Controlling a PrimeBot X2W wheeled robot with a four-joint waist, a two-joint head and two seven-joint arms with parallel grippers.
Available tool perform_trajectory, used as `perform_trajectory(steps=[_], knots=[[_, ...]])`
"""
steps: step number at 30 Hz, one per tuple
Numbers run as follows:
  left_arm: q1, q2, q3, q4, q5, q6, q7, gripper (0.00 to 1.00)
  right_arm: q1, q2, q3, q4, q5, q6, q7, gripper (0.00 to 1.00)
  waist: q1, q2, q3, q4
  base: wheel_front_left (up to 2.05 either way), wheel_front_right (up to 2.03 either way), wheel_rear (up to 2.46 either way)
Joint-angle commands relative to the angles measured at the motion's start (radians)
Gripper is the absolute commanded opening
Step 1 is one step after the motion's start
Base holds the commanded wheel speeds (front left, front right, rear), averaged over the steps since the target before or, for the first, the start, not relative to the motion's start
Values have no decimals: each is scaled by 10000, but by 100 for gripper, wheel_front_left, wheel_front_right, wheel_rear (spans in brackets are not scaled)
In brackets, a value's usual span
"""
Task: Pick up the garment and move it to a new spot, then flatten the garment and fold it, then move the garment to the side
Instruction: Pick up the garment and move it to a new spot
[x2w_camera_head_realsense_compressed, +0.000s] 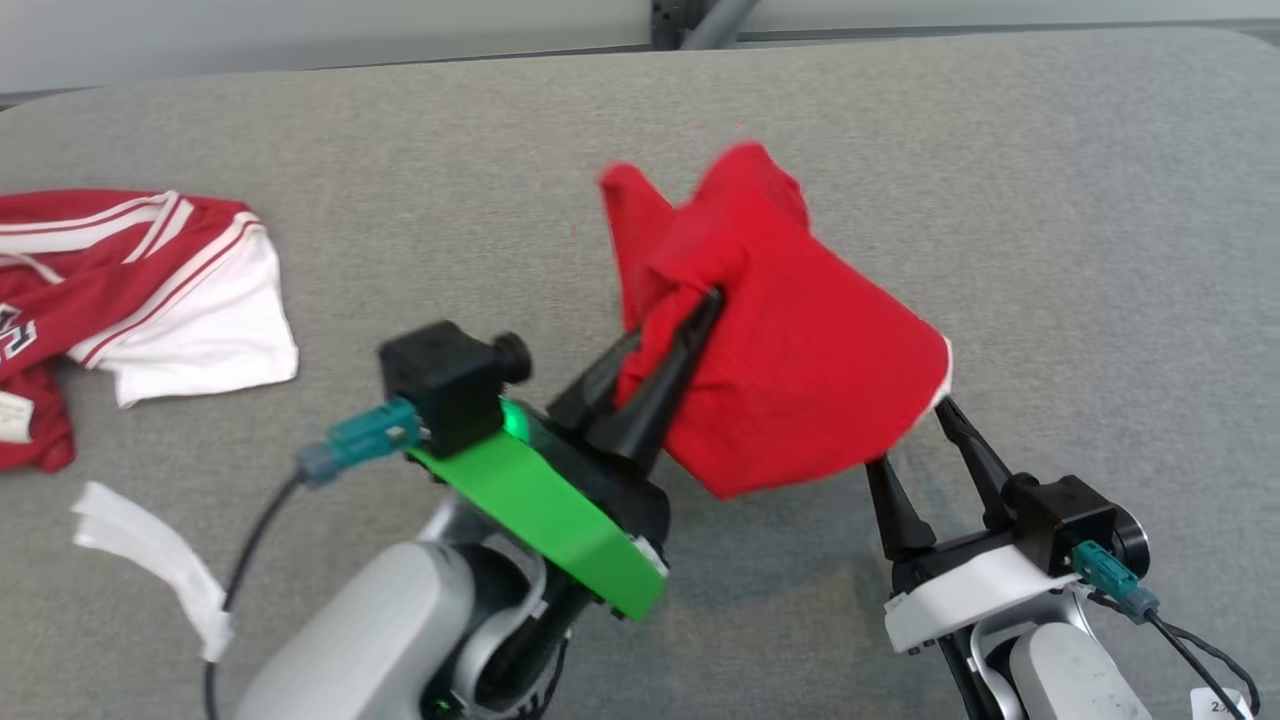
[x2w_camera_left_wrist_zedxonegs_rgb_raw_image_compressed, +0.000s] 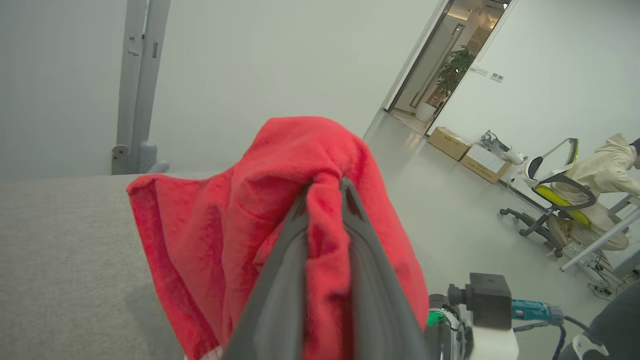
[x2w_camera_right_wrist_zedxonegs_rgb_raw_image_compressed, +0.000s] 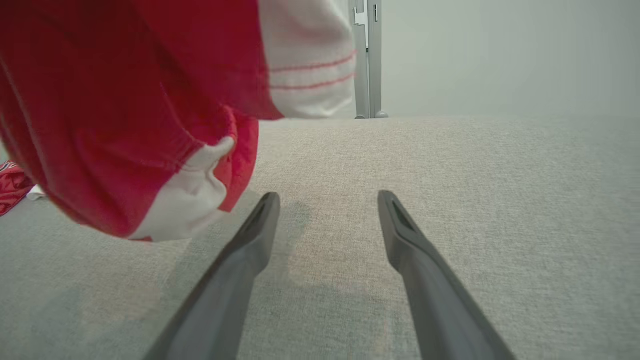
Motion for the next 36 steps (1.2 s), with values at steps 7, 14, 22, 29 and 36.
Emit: perform_trajectory(steps=[7,14,22,29,36], knots=[[452,-274,-285,2513,197,-161,-530,0,27,-22,-133,-65,177,-17,-2,100,0,39,212,-1251,0,0,0],[16,-351,-140,5930,619,-705,-1853,0,10,-24,-145,-113,210,-17,-2,100,0,39,391,-1781,0,0,0],[-312,-900,21,8102,600,-1298,-2950,100,211,-22,-174,10,126,-17,-2,100,0,39,135,-1806,0,0,0],[457,-745,1038,7111,1452,-716,-3396,100,566,-22,-454,12,66,-17,-2,100,0,39,-631,-1493,0,0,0],[2566,-230,2563,4830,3396,-16,-3377,100,823,-25,-1071,-280,-378,-17,-2,100,0,39,-1291,-918,0,0,0]])
